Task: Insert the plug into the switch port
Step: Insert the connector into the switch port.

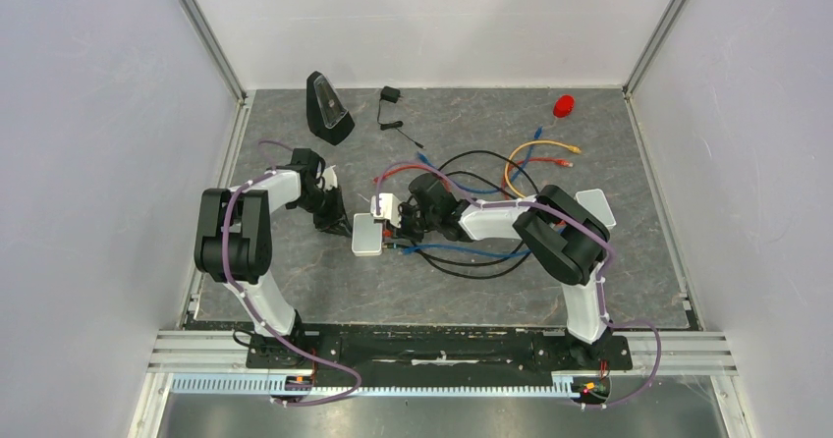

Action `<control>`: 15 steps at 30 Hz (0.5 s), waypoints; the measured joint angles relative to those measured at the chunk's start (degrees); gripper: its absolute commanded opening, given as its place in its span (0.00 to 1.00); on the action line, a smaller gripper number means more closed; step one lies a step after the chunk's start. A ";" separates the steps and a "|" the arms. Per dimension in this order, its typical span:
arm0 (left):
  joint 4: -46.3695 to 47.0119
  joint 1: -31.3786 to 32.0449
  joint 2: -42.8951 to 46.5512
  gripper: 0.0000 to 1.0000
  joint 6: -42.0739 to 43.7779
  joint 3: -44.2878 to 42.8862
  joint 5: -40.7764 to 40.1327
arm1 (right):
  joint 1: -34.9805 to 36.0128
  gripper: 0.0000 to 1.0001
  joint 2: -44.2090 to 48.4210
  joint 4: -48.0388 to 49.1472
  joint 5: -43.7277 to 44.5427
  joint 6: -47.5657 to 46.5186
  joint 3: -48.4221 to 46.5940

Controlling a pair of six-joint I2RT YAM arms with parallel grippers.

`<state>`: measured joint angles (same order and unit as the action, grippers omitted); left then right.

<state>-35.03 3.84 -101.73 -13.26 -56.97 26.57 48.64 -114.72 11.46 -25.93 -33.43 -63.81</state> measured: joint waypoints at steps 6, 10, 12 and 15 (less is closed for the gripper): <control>-0.17 0.37 0.00 0.10 -0.59 -0.22 -0.96 | 0.00 0.00 -0.09 3.80 0.59 4.02 1.46; -1.09 1.11 -0.22 0.10 -0.57 -1.05 -2.47 | 0.00 0.00 -0.09 5.14 0.81 5.09 1.88; -1.53 1.44 -0.20 0.10 -0.57 -1.38 -3.37 | 0.00 0.00 -0.11 5.16 0.87 5.33 1.88; -2.49 1.81 -0.11 0.10 -0.55 -2.23 -5.64 | 0.35 0.00 -0.35 6.01 1.60 6.05 1.88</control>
<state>-37.52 5.65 -101.84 -13.80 -59.20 20.93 48.99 -115.07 17.47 -24.34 -27.38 -61.93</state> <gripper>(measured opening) 0.101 0.037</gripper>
